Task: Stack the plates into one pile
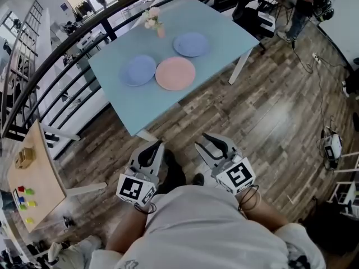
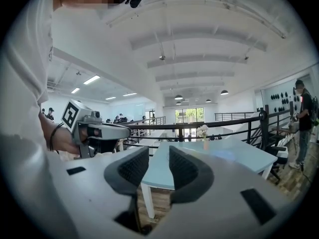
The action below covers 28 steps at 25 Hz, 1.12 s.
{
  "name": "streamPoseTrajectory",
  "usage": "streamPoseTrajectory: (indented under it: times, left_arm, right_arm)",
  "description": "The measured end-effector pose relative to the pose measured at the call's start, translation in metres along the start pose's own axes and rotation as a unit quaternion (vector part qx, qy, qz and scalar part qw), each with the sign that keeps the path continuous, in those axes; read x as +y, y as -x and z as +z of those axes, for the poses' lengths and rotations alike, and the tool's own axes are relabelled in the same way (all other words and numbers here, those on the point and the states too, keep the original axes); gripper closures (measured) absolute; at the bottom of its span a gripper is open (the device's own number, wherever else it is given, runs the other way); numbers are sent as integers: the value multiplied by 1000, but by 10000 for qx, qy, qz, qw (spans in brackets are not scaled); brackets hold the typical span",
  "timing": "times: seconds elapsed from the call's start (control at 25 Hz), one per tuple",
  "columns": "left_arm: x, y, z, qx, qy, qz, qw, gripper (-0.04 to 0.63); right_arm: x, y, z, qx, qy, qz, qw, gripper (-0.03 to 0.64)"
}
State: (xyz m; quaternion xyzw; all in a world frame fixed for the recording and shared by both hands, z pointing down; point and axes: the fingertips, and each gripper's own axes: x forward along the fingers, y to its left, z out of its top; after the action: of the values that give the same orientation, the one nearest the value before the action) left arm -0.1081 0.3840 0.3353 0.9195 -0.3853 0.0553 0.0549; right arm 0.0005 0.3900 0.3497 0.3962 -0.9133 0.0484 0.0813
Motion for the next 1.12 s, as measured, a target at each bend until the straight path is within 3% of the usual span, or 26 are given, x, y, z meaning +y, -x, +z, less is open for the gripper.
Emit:
streamPoseTrajectory:
  times: [0.52, 1.12]
  left_arm:
    - [141, -55, 14, -138, 174, -104, 9997, 591]
    - [266, -46, 17, -188, 179, 10, 9997, 591]
  right_arm:
    - [-39, -146, 31, 309, 183, 98, 9993, 471]
    - [-29, -276, 40, 663, 201, 309, 9971, 463]
